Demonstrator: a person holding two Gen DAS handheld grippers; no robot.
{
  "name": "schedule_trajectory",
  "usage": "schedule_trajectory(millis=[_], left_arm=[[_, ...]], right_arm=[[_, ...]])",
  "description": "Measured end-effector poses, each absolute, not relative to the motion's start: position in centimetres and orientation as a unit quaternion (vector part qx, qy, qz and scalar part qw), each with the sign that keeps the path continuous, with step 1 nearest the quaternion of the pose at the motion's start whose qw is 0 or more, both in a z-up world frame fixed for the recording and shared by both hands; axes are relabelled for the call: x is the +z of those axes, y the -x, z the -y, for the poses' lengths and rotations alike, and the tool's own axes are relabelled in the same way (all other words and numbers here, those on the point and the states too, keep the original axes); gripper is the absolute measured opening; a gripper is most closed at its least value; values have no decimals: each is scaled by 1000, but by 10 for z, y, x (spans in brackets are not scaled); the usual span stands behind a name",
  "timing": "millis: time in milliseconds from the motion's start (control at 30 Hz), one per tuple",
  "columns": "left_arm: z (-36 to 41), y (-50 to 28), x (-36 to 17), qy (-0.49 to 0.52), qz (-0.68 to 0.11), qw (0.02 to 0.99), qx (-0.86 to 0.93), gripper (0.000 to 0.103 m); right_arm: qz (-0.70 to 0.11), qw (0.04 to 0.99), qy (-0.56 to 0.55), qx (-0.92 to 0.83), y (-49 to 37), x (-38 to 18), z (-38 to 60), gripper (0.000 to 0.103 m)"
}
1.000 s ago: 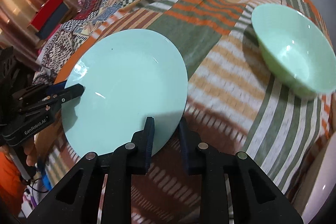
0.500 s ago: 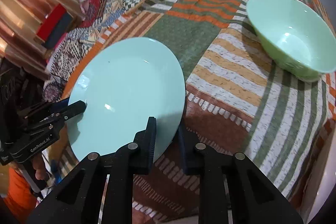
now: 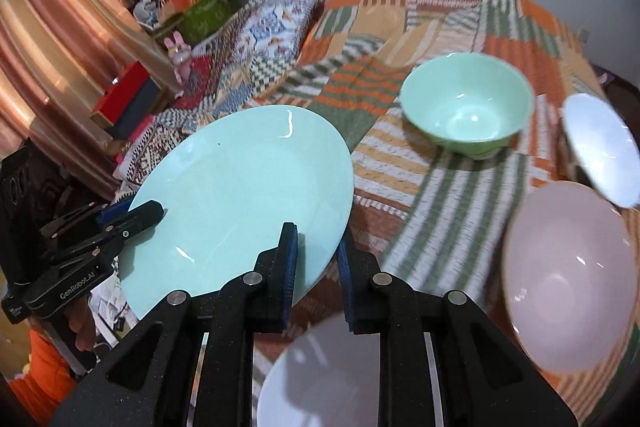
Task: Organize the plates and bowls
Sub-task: 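Lift the mint green plate with the left gripper toward the right gripper's stack, then lower the mint green plate onto the white plate while the right gripper holds the stack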
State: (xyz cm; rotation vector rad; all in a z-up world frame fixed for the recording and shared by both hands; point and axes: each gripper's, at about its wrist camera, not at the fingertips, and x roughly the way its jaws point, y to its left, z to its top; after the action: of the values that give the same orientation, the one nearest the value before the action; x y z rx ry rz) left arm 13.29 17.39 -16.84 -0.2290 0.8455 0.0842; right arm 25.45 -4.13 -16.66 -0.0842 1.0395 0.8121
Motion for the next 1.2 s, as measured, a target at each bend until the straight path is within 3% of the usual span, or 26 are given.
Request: schedule_trajectory(millis=[533, 1200], left_arm=[[-94, -94, -139, 88, -389, 917, -8, 28], [-30, -97, -183, 79, -445, 890, -62, 28]], right_arm=[[-438, 828, 15, 351, -201, -140, 131, 18], [-471, 831, -26, 296, -173, -179, 200, 18]])
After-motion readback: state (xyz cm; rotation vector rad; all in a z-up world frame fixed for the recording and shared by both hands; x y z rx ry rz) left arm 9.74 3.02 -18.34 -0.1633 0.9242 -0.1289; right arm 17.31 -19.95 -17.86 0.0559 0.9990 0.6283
